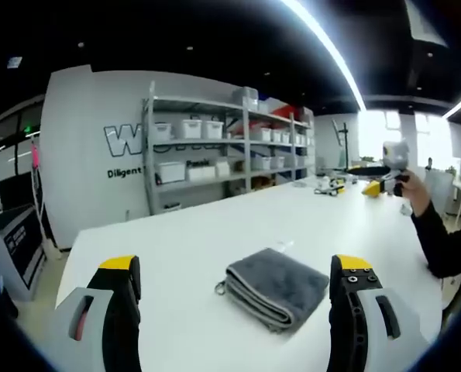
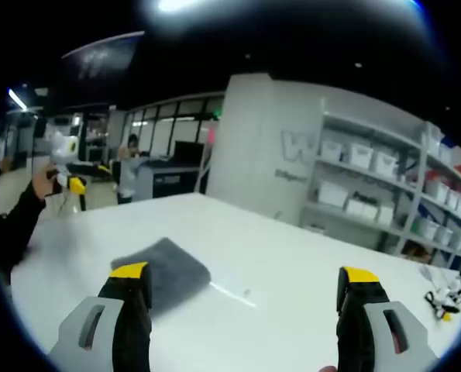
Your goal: Open the folded towel by lifting each exposed corner and separating the folded layers until the towel lies flat within the target outline without major curled edges
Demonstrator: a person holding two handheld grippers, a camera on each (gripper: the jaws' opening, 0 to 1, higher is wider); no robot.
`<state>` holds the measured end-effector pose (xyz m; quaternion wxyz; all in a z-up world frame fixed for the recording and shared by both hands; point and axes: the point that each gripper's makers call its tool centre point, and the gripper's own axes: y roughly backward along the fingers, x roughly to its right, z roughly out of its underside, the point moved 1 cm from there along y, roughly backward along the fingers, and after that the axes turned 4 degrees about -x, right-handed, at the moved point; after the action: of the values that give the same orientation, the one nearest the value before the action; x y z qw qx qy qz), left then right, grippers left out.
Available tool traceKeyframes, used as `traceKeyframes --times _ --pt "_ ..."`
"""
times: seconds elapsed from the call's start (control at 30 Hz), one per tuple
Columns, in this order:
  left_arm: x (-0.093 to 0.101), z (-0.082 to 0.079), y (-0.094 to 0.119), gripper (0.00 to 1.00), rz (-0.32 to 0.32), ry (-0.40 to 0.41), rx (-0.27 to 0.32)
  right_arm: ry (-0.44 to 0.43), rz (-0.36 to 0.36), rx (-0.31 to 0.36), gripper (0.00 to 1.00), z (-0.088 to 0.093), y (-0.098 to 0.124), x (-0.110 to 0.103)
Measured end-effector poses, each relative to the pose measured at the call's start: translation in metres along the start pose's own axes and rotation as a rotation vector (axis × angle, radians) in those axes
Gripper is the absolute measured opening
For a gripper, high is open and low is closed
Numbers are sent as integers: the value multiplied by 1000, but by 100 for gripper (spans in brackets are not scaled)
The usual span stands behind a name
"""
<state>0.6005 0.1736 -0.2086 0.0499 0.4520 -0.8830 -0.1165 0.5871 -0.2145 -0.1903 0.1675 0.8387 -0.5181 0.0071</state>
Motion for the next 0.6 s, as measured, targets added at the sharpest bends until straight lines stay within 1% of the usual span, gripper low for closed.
traceKeyframes --times 0.17,0.27,0.37,0.43,0.47,0.6 --pt "-1 6 -8 100 6 2 -14 24 -14 -21 100 4 -15 -8" --pt "-2 14 -20 100 29 41 -25 26 -21 -31 100 7 -26 -10" --pt "-3 23 -30 100 50 65 -45 28 -22 -53 100 15 -35 -11" --pt "-12 27 -35 100 16 87 -58 29 -24 -63 100 18 -38 -11" --pt "-13 29 -36 100 13 87 -63 28 -24 -65 100 19 -38 -10" --pt "-9 30 -37 100 33 117 -62 16 -14 -62 100 18 -38 -6"
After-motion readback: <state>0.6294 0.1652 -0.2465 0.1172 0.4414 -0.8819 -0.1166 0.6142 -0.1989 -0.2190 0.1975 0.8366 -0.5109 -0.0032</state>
